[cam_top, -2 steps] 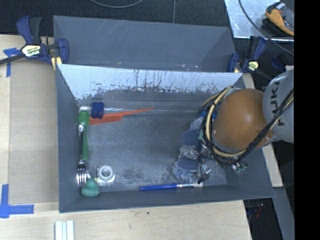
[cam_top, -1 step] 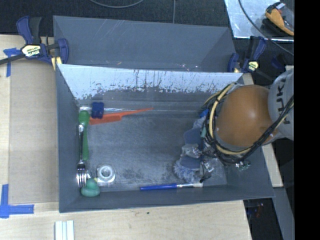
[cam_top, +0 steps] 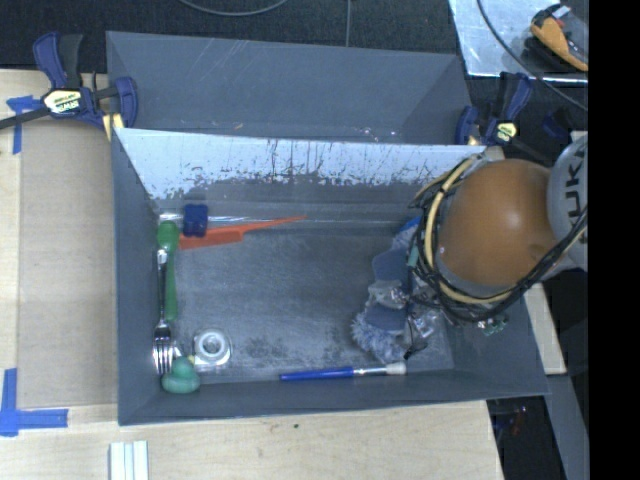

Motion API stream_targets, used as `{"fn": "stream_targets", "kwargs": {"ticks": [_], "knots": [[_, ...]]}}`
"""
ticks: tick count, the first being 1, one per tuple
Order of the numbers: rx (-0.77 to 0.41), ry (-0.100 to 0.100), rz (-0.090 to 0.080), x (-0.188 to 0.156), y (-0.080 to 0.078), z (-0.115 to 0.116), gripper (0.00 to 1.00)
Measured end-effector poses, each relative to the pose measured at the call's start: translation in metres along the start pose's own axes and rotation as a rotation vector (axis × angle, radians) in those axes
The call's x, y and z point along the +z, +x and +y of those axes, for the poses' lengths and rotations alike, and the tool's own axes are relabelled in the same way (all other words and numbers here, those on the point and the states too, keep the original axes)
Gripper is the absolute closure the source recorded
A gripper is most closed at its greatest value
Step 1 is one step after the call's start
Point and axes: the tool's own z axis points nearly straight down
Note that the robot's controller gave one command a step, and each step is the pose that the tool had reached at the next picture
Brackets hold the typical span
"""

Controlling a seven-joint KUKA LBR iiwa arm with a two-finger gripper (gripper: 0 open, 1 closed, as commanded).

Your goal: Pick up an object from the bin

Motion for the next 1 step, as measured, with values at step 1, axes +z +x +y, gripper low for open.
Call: {"fn": "stream_targets", "kwargs": {"ticks": [1], "knots": [[0.001, -0.001, 0.001, -0.0192, -0.0003, 0.0001, 1.0]]}}
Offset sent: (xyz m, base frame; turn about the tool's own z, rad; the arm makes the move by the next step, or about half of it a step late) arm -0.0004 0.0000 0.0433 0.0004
